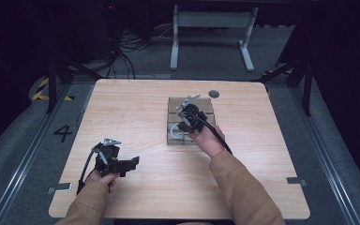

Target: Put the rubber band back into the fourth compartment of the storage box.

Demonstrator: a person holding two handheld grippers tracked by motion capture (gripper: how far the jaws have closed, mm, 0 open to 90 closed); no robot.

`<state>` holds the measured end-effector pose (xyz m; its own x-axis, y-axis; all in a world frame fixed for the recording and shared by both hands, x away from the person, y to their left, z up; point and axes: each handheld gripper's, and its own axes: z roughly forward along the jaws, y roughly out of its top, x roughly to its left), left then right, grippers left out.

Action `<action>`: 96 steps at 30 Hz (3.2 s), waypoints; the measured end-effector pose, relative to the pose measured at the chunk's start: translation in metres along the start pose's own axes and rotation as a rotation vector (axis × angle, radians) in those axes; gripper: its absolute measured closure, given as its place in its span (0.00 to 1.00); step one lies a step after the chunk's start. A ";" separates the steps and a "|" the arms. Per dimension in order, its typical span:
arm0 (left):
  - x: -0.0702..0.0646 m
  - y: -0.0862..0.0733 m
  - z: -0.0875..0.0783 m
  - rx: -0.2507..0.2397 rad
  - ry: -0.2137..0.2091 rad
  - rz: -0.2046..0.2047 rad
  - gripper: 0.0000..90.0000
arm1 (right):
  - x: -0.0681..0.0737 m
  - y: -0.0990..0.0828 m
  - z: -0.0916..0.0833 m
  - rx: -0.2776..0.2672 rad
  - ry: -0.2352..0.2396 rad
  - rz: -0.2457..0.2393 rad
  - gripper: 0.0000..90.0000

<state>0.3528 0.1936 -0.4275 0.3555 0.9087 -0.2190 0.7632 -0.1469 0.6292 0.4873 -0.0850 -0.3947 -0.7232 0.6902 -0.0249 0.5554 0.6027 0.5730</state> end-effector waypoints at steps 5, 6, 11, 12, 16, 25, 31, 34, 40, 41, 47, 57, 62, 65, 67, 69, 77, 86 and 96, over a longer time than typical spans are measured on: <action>0.000 0.000 0.000 -0.001 0.002 0.000 0.15 | 0.002 -0.001 0.004 0.004 -0.004 -0.008 0.91; 0.000 0.000 0.000 -0.001 0.002 0.000 0.15 | 0.003 -0.001 0.004 0.004 -0.001 -0.007 0.91; 0.000 0.000 0.000 0.001 -0.001 0.003 0.15 | 0.005 -0.002 0.008 0.017 0.001 -0.016 0.91; 0.000 0.000 0.000 0.002 -0.001 0.003 0.15 | 0.006 -0.003 0.009 0.018 0.002 -0.015 0.91; 0.000 0.000 0.000 0.001 0.000 0.003 0.15 | 0.006 -0.004 0.011 0.025 0.005 -0.014 0.91; 0.000 0.000 0.000 0.002 0.000 0.003 0.15 | 0.009 -0.005 0.015 0.036 0.000 -0.020 0.91; 0.000 0.000 0.000 0.001 -0.001 0.002 0.15 | 0.008 -0.006 0.017 0.041 -0.004 -0.020 0.91; 0.000 0.000 0.000 0.001 -0.001 0.002 0.15 | 0.008 -0.006 0.017 0.043 0.000 -0.020 0.90; 0.000 0.000 0.001 0.003 0.000 0.001 0.15 | 0.008 -0.006 0.017 0.034 0.007 -0.015 0.80; 0.000 0.000 0.001 0.003 0.000 0.001 0.15 | 0.007 -0.006 0.016 0.032 0.010 -0.014 0.79; 0.000 0.000 0.001 0.003 0.000 0.001 0.15 | 0.006 -0.006 0.012 0.019 0.015 -0.008 0.77; 0.000 0.000 0.001 0.004 -0.001 0.003 0.15 | 0.001 -0.007 -0.012 -0.028 0.037 0.011 0.74; 0.000 0.001 0.001 0.002 0.001 0.001 0.15 | 0.000 -0.010 -0.027 -0.057 0.045 0.012 0.73; -0.002 0.002 0.002 0.003 -0.002 0.008 0.15 | -0.001 -0.013 -0.036 -0.065 0.047 0.014 0.72; -0.003 0.003 0.003 0.003 -0.002 0.010 0.15 | -0.002 -0.017 -0.043 -0.074 0.045 0.016 0.72; -0.002 0.003 0.003 0.002 -0.001 0.012 0.15 | -0.003 -0.021 -0.049 -0.079 0.043 0.012 0.72; -0.003 0.003 0.003 0.000 0.006 0.009 0.15 | -0.010 -0.040 -0.076 -0.102 0.030 0.019 0.71; -0.004 0.003 0.004 0.004 0.010 0.013 0.15 | -0.022 -0.063 -0.101 -0.130 0.008 0.060 0.70; -0.005 0.004 0.004 0.008 0.009 0.017 0.15 | -0.042 -0.094 -0.120 -0.138 -0.042 0.115 0.66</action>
<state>0.3565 0.1873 -0.4270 0.3633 0.9095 -0.2018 0.7613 -0.1650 0.6271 0.4167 -0.2189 -0.3494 -0.6388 0.7693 0.0141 0.5697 0.4605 0.6807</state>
